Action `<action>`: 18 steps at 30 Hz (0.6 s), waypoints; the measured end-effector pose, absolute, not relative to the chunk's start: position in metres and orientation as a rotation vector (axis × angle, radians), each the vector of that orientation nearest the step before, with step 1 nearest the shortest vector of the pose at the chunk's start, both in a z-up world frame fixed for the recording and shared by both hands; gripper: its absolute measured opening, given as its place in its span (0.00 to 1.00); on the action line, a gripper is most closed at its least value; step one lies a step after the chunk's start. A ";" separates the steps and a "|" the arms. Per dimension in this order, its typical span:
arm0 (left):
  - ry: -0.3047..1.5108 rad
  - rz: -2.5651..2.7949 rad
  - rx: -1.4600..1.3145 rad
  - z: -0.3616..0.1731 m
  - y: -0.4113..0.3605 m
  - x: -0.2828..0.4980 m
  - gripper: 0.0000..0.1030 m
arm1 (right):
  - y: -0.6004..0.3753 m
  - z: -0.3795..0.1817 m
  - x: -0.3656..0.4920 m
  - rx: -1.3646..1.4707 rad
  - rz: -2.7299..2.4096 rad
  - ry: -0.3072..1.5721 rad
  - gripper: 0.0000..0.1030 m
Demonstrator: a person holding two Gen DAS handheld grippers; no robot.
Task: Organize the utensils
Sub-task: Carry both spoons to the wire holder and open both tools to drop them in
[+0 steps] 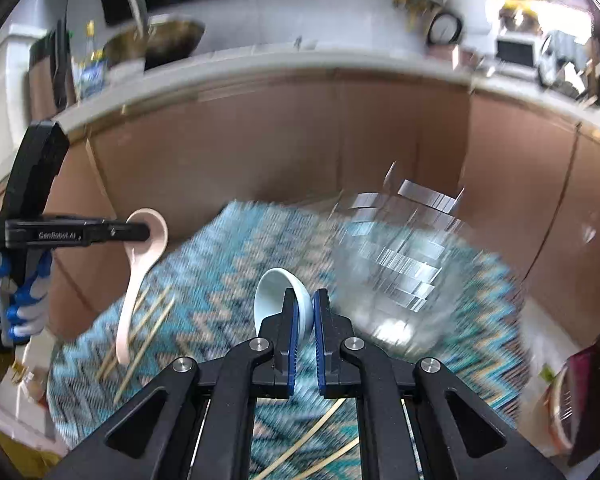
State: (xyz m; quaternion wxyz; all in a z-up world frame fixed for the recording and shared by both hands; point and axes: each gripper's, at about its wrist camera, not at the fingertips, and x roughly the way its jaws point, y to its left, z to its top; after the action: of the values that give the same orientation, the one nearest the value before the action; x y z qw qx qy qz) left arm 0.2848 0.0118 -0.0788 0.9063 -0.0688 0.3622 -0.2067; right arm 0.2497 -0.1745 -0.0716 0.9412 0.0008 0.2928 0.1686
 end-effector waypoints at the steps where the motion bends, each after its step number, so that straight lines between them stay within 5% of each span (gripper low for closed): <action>1: 0.724 -0.429 -0.149 -0.068 0.008 0.289 0.07 | -0.179 -0.060 0.251 0.004 0.315 0.559 0.07; 9: 0.526 -0.390 -0.238 -0.009 -0.048 0.334 0.07 | -0.199 0.001 0.268 -0.048 0.004 0.265 0.07; 18: 0.342 -0.196 -0.136 -0.034 -0.128 0.349 0.07 | -0.203 -0.033 0.301 -0.104 -0.188 0.175 0.07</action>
State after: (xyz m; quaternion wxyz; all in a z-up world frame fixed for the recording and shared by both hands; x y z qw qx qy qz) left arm 0.3494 -0.1275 -0.0338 0.9784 -0.0675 0.1696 -0.0975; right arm 0.3006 -0.2028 -0.0326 0.9904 -0.0517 0.0872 -0.0936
